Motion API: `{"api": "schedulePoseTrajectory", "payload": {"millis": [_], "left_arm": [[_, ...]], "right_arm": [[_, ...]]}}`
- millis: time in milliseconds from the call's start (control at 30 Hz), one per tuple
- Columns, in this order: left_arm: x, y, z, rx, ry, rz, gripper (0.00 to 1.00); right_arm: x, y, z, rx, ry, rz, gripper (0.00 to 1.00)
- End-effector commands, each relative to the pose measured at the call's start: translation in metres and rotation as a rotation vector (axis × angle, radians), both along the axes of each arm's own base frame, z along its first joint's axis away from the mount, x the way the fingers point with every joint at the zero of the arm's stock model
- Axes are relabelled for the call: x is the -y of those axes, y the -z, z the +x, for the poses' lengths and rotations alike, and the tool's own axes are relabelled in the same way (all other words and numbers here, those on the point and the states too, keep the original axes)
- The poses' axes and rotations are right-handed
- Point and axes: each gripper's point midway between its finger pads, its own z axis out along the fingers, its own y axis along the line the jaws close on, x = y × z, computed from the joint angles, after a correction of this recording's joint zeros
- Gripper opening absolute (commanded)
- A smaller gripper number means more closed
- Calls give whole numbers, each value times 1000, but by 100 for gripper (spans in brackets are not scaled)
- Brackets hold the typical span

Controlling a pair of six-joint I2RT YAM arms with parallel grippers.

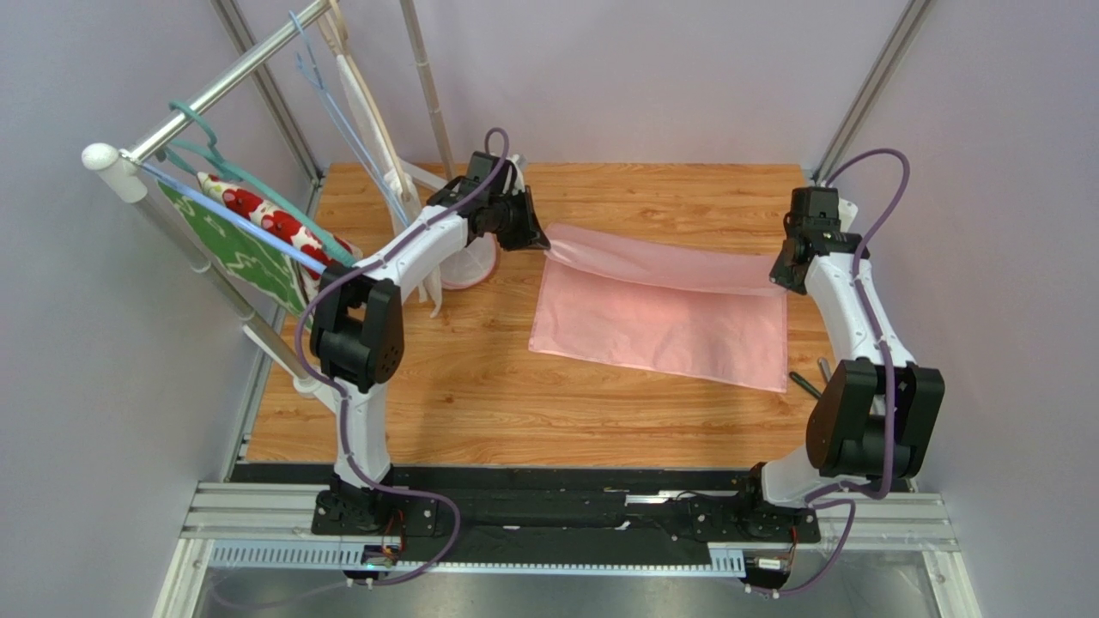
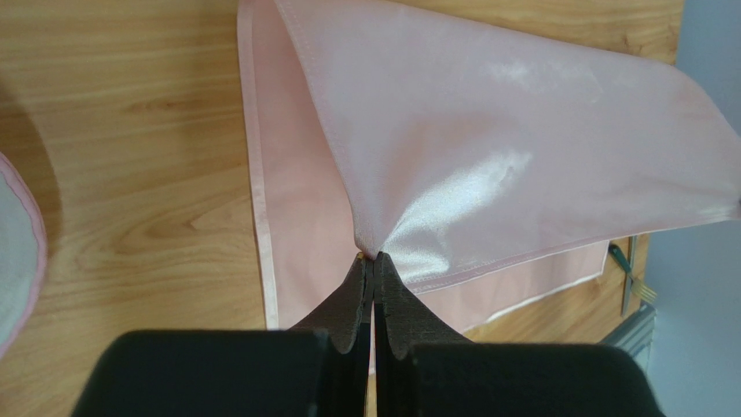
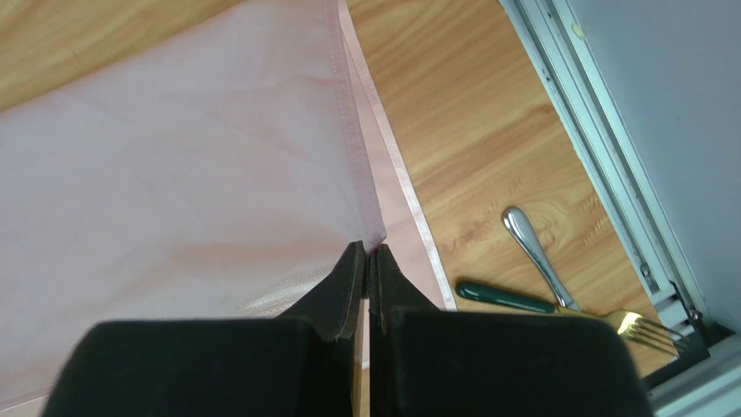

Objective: Fold the napkin into a case and place the utensils inside
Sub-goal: Fold and flatten the napkin at the center of the board.

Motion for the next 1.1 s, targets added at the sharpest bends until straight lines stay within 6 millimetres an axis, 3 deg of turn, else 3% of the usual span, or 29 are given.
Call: {"api": "schedulePoseTrajectory", "payload": {"millis": [0, 167, 467, 733, 1067], "left_arm": [[-7, -14, -33, -85, 29, -41, 0], [-11, -10, -54, -101, 40, -36, 0], [2, 25, -87, -203, 103, -33, 0], [3, 50, -103, -263, 124, 9, 0], [-10, 73, -122, -314, 137, 87, 0]], "right_arm": [[4, -15, -23, 11, 42, -14, 0], [-1, -13, -40, 2, 42, 7, 0], [-7, 37, -67, -125, 72, 51, 0], [1, 70, -77, -216, 123, 36, 0], [6, 83, -82, -250, 151, 32, 0]]}}
